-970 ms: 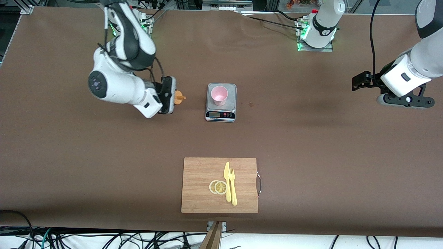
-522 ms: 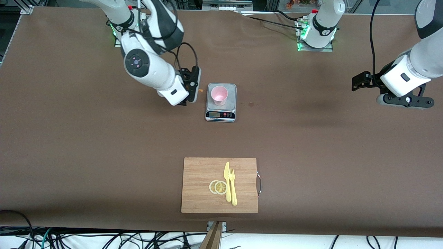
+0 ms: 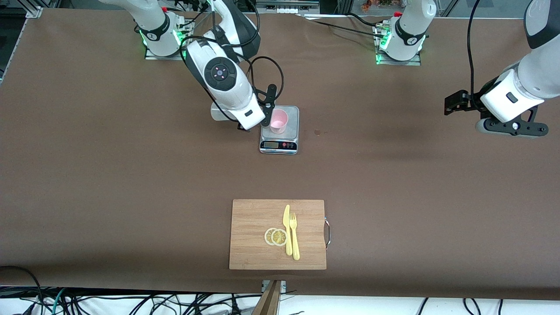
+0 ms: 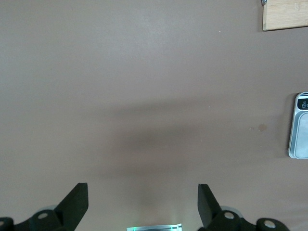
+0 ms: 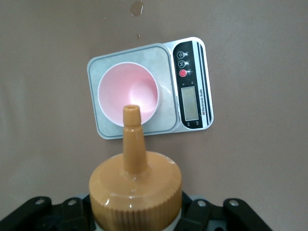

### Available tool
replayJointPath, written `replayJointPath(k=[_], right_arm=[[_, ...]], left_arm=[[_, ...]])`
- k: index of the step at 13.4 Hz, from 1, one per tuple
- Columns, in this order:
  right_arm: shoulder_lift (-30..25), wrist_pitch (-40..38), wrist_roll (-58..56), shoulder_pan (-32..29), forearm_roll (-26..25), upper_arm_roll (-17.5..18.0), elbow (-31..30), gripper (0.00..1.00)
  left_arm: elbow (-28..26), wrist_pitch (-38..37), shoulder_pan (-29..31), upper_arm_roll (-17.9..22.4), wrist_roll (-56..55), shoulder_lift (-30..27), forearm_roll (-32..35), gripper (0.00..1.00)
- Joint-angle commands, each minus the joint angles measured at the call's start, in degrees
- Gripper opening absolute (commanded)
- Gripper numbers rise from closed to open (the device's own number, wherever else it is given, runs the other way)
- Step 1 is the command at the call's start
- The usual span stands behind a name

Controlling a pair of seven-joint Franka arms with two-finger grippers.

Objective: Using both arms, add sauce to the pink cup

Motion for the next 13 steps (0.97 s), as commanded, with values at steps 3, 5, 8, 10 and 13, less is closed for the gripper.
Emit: replayJointPath(k=[3, 5, 8, 10, 13], right_arm=[[0.4, -1.1, 2.3, 1.3, -3.1, -0.6, 1.6, 0.14], [0.4, -1.4, 2.4, 1.2, -3.2, -0.5, 1.5, 0.14], [0.4, -1.8, 2.4, 1.2, -3.3, -0.5, 1.5, 0.14], [0.5, -1.9, 2.4, 1.2, -3.4, -0.5, 1.5, 0.14], [0.9, -2.2, 2.4, 1.2, -3.9, -0.5, 1.5, 0.14]], left_arm=[[1.4, -1.2, 0.1, -0.1, 0.9, 0.3, 0.0, 1.00], [1.4, -1.3, 0.1, -0.1, 0.8, 0.3, 0.0, 1.00], [1.4, -1.3, 0.1, -0.1, 0.8, 0.3, 0.0, 1.00], [1.4, -1.4, 0.1, -0.1, 0.8, 0.3, -0.1, 1.00], [1.4, -1.5, 0.1, -0.1, 0.8, 0.3, 0.0, 1.00]])
